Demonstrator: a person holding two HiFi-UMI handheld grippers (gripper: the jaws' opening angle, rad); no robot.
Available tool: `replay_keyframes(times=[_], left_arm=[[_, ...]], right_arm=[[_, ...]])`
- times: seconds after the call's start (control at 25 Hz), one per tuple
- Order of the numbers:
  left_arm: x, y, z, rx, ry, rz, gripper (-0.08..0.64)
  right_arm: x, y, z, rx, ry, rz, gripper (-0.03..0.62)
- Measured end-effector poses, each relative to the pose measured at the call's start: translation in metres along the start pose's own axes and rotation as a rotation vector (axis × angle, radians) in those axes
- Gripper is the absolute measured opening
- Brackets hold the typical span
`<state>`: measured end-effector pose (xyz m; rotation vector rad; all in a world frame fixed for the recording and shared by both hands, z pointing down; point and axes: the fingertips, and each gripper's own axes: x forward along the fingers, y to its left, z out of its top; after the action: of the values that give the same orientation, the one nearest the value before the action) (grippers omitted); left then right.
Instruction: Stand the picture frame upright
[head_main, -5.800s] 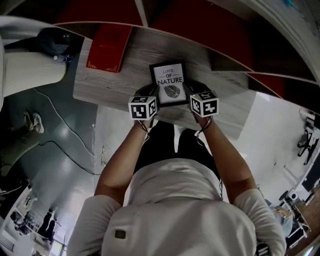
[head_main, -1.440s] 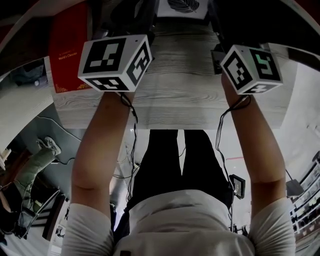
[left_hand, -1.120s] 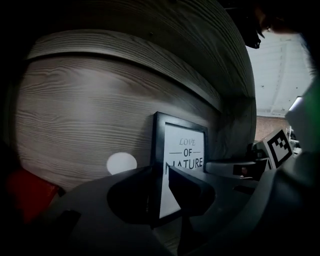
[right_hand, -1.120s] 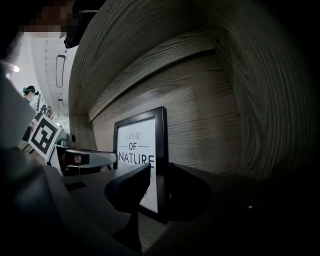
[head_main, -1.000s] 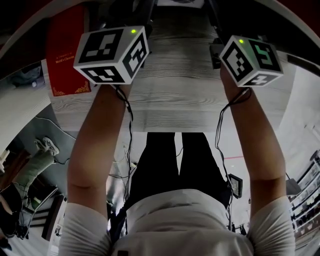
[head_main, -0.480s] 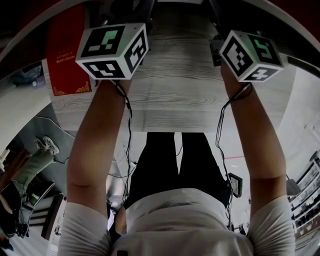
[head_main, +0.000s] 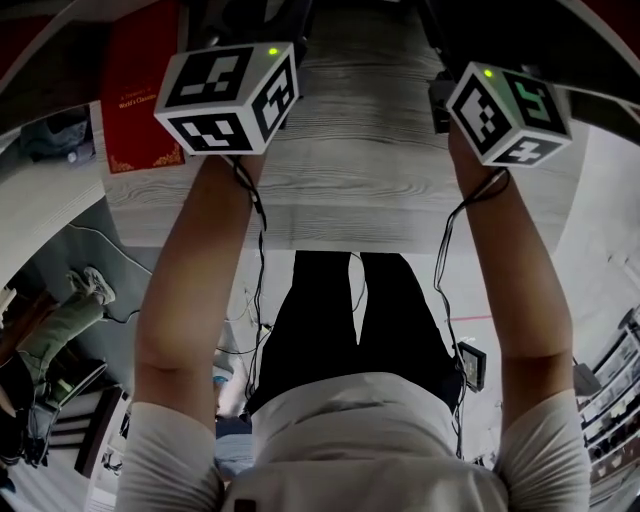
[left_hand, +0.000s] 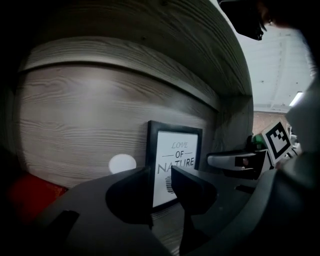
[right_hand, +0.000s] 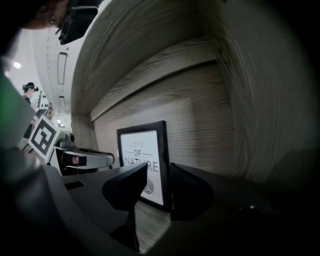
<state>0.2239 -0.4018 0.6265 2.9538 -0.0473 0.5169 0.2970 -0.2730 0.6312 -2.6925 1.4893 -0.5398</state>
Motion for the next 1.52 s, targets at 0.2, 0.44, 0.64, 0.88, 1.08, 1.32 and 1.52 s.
replay_keyframes(times=[0.2, 0.44, 0.64, 0.88, 1.08, 1.32, 1.52], left_arm=[[-0.028, -0.027, 0.012, 0.016, -0.023, -0.011, 0.143], [-0.064, -0.054, 0.032, 0.02, -0.062, -0.025, 0.143], [-0.095, -0.084, 0.05, 0.037, -0.084, -0.027, 0.143], [-0.119, -0.093, 0.053, 0.032, -0.079, -0.013, 0.143], [-0.145, -0.114, 0.064, 0.037, -0.065, -0.014, 0.143], [-0.184, -0.15, 0.082, 0.022, -0.057, -0.03, 0.115], [-0.218, -0.183, 0.115, 0.016, -0.102, -0.051, 0.045]], right_arm=[[-0.033, 0.024, 0.005, -0.023, -0.006, 0.035, 0.146], [-0.062, 0.051, 0.02, -0.056, -0.026, 0.069, 0.144], [-0.097, 0.065, 0.038, -0.077, -0.039, 0.092, 0.144], [-0.118, 0.08, 0.049, -0.104, -0.032, 0.116, 0.126], [-0.152, 0.087, 0.066, -0.116, -0.029, 0.131, 0.091], [-0.208, 0.09, 0.094, -0.123, -0.023, 0.142, 0.048], [-0.267, 0.09, 0.127, -0.143, -0.067, 0.133, 0.026]])
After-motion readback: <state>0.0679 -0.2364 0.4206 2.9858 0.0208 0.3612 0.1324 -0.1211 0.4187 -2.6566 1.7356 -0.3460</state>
